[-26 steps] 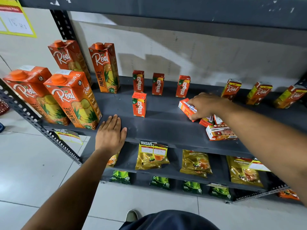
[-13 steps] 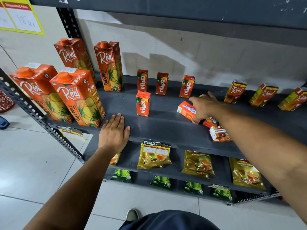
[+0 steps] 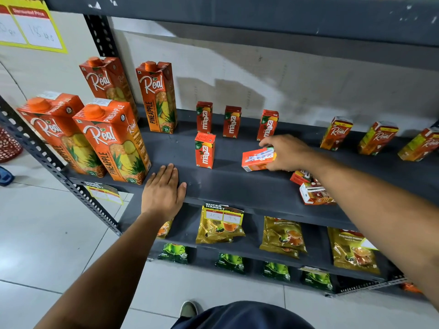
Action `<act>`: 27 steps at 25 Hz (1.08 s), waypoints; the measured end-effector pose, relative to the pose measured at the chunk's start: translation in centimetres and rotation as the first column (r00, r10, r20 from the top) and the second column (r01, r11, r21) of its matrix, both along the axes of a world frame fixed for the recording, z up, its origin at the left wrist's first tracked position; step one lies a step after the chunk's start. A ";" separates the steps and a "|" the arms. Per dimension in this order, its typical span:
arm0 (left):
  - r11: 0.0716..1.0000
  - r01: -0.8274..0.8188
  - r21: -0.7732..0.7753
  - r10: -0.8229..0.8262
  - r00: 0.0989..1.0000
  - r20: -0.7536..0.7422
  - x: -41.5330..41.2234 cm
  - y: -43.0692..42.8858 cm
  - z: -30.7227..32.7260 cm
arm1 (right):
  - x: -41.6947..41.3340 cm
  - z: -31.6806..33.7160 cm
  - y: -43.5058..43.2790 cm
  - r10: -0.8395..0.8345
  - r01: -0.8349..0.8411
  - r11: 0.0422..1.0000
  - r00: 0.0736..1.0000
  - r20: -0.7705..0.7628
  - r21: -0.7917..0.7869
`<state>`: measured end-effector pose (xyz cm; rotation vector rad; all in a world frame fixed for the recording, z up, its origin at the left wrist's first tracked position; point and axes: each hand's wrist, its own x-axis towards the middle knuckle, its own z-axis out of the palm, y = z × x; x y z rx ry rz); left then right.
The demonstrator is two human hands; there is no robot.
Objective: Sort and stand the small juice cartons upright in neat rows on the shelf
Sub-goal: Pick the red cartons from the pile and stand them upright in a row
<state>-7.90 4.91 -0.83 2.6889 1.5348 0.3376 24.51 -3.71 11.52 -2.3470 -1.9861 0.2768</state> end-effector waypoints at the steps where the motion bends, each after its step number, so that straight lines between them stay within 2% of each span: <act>1: 1.000 -0.001 -0.001 0.001 1.000 -0.004 0.0 0.0 0.0 | -0.1 0.3 0.3 0.041 -0.041 0.999 0.999 0.012 0.012; 4: 1.000 -0.006 -0.003 0.006 1.000 -0.009 0.1 0.0 0.0 | -0.3 1.5 1.5 0.221 -0.221 0.975 0.970 0.104 -0.007; 6: 1.000 -0.004 0.000 0.004 1.000 -0.009 0.1 0.0 0.0 | -0.8 2.5 2.5 0.357 -0.361 0.932 0.912 0.203 -0.017; 8: 1.000 -0.001 0.003 0.001 1.000 -0.005 0.0 0.0 0.0 | -1.7 3.5 3.5 0.477 -0.489 0.870 0.810 0.341 -0.058; 11: 1.000 0.000 -0.002 0.000 1.000 0.007 0.0 0.0 0.1 | -3.3 3.9 4.7 0.623 -0.618 0.751 0.548 0.558 -0.231; 13: 1.000 0.003 -0.001 -0.003 1.000 0.010 0.0 0.0 0.1 | -3.6 3.2 5.1 0.668 -0.641 0.707 0.466 0.580 -0.300; 20: 1.000 0.005 0.000 -0.005 1.000 0.014 -0.1 -0.1 0.1 | -3.1 2.6 5.6 0.697 -0.669 0.683 0.477 0.535 -0.293; 22: 1.000 0.012 0.001 -0.012 1.000 0.013 -0.1 -0.1 0.2 | -2.9 2.4 5.8 0.687 -0.651 0.685 0.426 0.588 -0.328; 24: 1.000 0.014 -0.002 -0.014 1.000 0.010 0.0 -0.1 0.2 | -2.5 2.5 5.9 0.695 -0.692 0.635 0.319 0.644 -0.344; 27: 1.000 0.012 0.002 -0.012 1.000 0.010 -0.1 -0.1 0.3 | -1.9 3.2 5.7 0.688 -0.709 0.645 0.376 0.621 -0.286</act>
